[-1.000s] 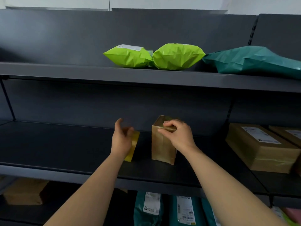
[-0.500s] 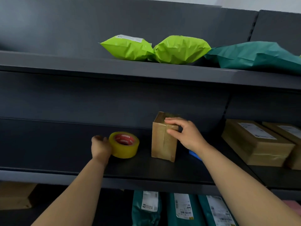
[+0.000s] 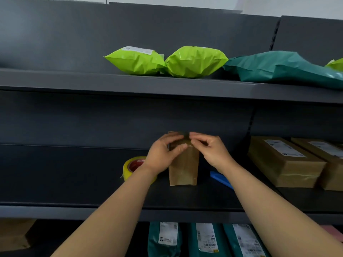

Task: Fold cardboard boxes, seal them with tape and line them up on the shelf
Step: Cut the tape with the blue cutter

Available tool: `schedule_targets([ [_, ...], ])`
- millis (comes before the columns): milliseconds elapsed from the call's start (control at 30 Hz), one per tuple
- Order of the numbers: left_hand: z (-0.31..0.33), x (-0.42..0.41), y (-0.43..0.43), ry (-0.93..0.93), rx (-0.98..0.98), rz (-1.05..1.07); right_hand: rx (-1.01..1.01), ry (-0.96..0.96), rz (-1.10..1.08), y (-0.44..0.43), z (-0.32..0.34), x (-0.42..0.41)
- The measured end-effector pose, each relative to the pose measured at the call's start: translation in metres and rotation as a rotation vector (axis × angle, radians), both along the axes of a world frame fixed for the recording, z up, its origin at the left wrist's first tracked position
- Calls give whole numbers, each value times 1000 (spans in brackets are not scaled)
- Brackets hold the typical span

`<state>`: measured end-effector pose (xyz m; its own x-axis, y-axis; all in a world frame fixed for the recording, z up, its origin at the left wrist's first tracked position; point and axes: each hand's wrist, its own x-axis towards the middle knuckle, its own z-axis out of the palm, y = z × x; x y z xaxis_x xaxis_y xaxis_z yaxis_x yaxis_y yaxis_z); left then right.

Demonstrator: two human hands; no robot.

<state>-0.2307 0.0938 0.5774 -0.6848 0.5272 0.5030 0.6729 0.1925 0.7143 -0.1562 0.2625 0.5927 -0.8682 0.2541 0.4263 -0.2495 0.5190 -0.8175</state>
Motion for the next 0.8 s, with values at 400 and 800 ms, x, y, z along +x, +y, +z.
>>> schedule_targets([
  [400,-11,15,-18,-174,208,132,-265,-249,30,-3,-28,14],
  [800,-2,35,-63,-434,101,235,-284,-260,164,-22,-28,38],
])
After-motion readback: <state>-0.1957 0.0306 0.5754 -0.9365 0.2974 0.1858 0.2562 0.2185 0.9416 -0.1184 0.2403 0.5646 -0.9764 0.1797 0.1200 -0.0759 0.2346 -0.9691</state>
